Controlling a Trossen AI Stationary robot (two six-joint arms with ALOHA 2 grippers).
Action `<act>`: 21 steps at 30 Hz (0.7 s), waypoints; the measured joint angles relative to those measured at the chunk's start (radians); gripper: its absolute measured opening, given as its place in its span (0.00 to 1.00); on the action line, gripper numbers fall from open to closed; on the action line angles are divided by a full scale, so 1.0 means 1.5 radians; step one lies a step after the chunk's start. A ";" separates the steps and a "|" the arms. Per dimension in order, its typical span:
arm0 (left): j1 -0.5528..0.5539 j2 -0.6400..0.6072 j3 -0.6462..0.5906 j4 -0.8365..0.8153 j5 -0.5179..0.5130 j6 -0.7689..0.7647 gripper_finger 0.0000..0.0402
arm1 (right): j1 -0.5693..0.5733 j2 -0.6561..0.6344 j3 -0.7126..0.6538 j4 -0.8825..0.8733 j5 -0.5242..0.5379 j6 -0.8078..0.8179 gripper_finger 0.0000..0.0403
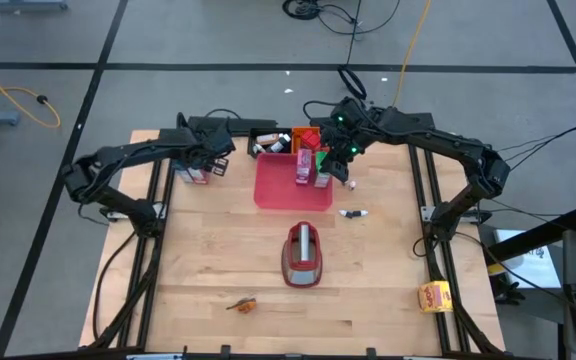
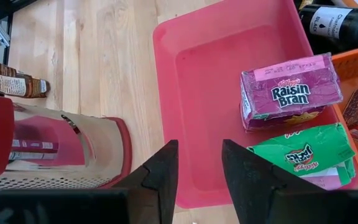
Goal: Pick & Place Kitchen Items
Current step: Put the red cereal box into the pink bin
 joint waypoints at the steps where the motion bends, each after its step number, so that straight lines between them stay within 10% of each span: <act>1: 0.000 0.000 0.000 0.000 0.000 0.000 0.34 | 0.000 0.000 0.000 0.000 0.000 0.000 0.28; 8: 0.000 0.001 0.000 0.002 0.012 0.009 0.03 | 0.000 0.000 0.000 0.000 0.000 -0.004 0.28; 21: -0.038 -0.005 0.072 -0.047 0.001 0.035 0.01 | 0.000 0.000 0.000 0.019 0.001 -0.006 0.28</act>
